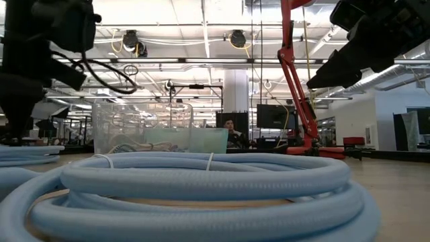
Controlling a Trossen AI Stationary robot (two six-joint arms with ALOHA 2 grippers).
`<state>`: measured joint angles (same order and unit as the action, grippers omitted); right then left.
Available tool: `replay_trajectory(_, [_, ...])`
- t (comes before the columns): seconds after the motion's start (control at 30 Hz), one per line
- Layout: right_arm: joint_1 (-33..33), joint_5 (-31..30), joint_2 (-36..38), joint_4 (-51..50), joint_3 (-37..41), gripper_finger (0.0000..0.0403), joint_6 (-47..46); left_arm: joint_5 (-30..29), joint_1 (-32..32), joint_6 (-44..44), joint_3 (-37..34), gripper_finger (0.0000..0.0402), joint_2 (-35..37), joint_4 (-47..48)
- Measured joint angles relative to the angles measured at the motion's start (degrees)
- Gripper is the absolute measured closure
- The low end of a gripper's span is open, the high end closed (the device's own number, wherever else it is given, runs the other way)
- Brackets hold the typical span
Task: Pick & Place USB Port
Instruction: Put the left blue rolled USB cable into the blue bin
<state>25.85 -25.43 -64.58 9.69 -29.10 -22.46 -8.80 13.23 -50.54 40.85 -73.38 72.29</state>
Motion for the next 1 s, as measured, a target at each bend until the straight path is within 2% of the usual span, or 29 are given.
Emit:
replay_trajectory(0.17, [0.00, 0.02, 0.00, 0.05, 0.00, 0.0200, -0.32, 1.45, -3.67, -0.82, -2.94, 0.0249, -0.01, -3.30])
replay_trajectory(0.3, [0.00, 0.02, 0.00, 0.63, 0.00, 0.0200, -0.42, 0.36, -7.17, -0.34, -6.87, 0.0242, -0.03, -8.72])
replay_trajectory(0.47, [0.09, 0.13, 0.00, 0.86, 0.00, 0.0200, -0.42, 3.22, -11.42, -0.31, -11.08, 0.0231, -0.23, -13.83])
replay_trajectory(0.67, [0.09, 0.15, 0.00, 0.83, 0.00, 0.0200, -0.42, 3.18, -12.58, 0.67, -12.01, 0.0232, -0.40, -15.50])
replay_trajectory(0.8, [0.11, 0.17, 0.00, 0.83, 0.00, 0.0200, -0.42, 2.46, -12.56, 1.43, -12.11, 0.0266, -0.44, -15.41])
replay_trajectory(1.0, [0.11, 0.17, 0.00, 0.85, 0.00, 0.0200, -0.42, 1.66, -12.59, 3.56, -12.23, 0.0381, -0.44, -18.26])
